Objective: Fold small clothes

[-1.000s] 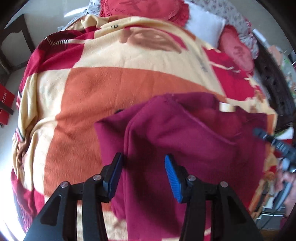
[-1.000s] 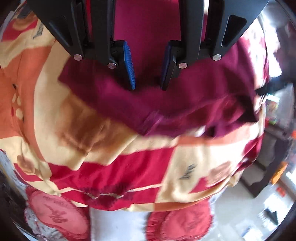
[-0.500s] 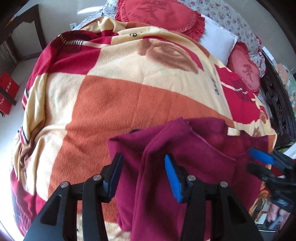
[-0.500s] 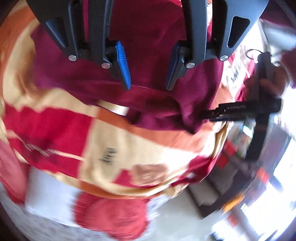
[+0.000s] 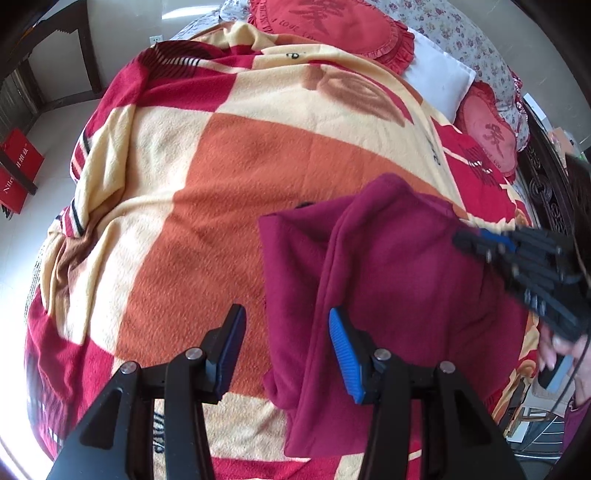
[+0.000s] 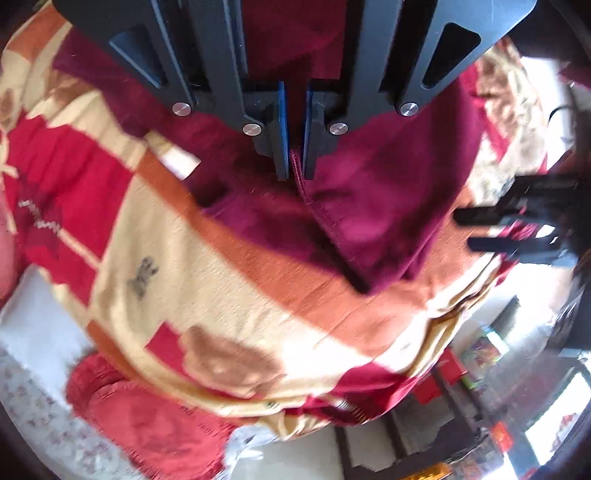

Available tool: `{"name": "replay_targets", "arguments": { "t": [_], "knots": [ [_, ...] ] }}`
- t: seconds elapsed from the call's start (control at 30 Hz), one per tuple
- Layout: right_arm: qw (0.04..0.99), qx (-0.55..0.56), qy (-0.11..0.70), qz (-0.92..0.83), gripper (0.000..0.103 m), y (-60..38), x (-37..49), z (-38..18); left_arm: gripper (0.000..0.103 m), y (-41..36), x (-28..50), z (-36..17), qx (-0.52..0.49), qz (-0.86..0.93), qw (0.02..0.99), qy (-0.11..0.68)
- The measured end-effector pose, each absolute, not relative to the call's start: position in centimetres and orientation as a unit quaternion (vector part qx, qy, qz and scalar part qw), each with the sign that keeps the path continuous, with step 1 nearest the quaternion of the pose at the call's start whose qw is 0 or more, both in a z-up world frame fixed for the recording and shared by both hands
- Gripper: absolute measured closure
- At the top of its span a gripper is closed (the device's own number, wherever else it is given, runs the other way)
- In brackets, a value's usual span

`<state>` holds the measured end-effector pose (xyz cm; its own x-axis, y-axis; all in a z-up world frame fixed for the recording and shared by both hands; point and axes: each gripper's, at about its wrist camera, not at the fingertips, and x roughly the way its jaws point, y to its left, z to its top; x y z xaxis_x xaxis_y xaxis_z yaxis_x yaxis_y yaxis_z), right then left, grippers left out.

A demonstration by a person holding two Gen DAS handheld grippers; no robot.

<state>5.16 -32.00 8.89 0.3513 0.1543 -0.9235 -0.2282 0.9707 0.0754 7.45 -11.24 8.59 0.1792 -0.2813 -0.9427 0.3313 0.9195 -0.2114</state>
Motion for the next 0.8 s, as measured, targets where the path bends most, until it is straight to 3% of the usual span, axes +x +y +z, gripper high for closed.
{"name": "replay_targets", "arguments": {
  "t": [0.3, 0.47, 0.6, 0.8],
  "knots": [
    [0.822, 0.058, 0.566, 0.036, 0.103, -33.3, 6.2, 6.7, 0.054, -13.0, 6.2, 7.9, 0.032, -0.211, 0.76, 0.614],
    [0.842, 0.158, 0.515, -0.024, 0.082, -39.7, 0.2, 10.9, 0.051, -13.7, 6.6, 8.4, 0.033, -0.214, 0.766, 0.606],
    [0.853, 0.146, 0.485, -0.125, 0.081, -44.9, -3.5, 12.8, 0.05, -15.2, 7.3, 8.7, 0.033, -0.215, 0.772, 0.597],
    [0.826, 0.15, 0.511, -0.183, 0.08, -48.9, -3.8, 10.7, 0.048, -18.1, 8.4, 8.0, 0.044, -0.207, 0.78, 0.589]
  ]
}}
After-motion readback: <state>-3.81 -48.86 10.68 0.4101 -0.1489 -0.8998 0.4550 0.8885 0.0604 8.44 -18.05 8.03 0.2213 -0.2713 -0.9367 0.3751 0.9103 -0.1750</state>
